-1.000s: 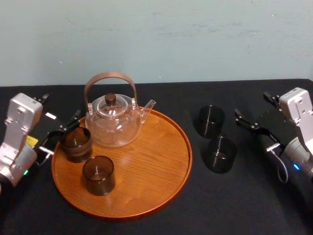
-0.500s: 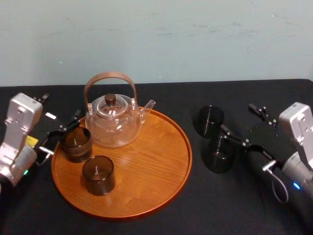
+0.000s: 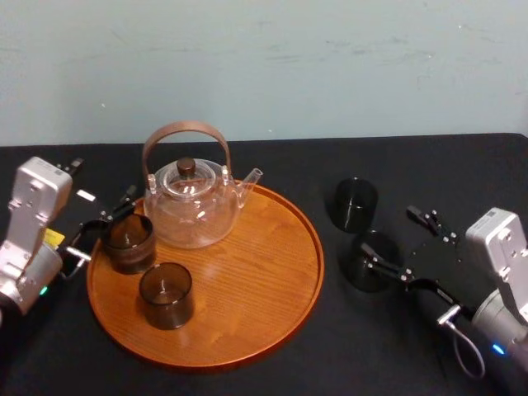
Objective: Pick up the glass from the table and place it on the tray.
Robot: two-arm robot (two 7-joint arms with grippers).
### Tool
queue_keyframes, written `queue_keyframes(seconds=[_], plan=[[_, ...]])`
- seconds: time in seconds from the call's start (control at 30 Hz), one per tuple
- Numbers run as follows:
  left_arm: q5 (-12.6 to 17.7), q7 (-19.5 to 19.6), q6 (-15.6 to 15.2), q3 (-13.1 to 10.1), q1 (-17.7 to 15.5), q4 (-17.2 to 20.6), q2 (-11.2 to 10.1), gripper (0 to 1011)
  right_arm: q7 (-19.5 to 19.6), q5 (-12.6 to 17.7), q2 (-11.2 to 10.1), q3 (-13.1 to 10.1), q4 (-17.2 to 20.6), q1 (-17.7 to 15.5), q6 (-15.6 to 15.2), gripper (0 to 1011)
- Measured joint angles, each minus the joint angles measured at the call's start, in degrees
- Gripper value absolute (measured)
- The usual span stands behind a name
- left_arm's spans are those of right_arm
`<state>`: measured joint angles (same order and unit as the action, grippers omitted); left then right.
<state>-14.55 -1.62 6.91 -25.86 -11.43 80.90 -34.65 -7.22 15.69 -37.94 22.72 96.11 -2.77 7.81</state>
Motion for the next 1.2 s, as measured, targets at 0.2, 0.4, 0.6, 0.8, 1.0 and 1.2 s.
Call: queue_keyframes(seconds=[0.2,0.4,0.6,0.8,1.0,1.2], plan=[[0.0,0.0,0.0,0.0,0.0,0.0,0.0,1002,-1.1,-0.1,0.7,-0.3,-0.3,-0.7,-0.4,1002],[0.0,0.0,0.0,0.0,0.0,0.0,0.0,1001,-2.3,0.5,1.3,-1.1,-0.5,-1.4,-0.7,1002],[0.0,0.0,0.0,0.0,0.0,0.0,0.0,1001,-4.1,2.1,2.1,-2.0,-1.2,-1.9,-1.2,1002],[0.0,0.0,0.0,0.0,0.0,0.0,0.0,1001,-4.7,2.6,2.5,-3.1,-1.6,-2.5,-1.4,1002],[0.0,0.0,0.0,0.0,0.0,0.0,0.0,1001,-5.9,3.3,3.2,-4.1,-2.4,-3.2,-1.6,1002],[0.0,0.0,0.0,0.0,0.0,0.0,0.0,1001,-6.5,3.7,4.2,-4.9,-3.9,-3.4,-1.6,1002]])
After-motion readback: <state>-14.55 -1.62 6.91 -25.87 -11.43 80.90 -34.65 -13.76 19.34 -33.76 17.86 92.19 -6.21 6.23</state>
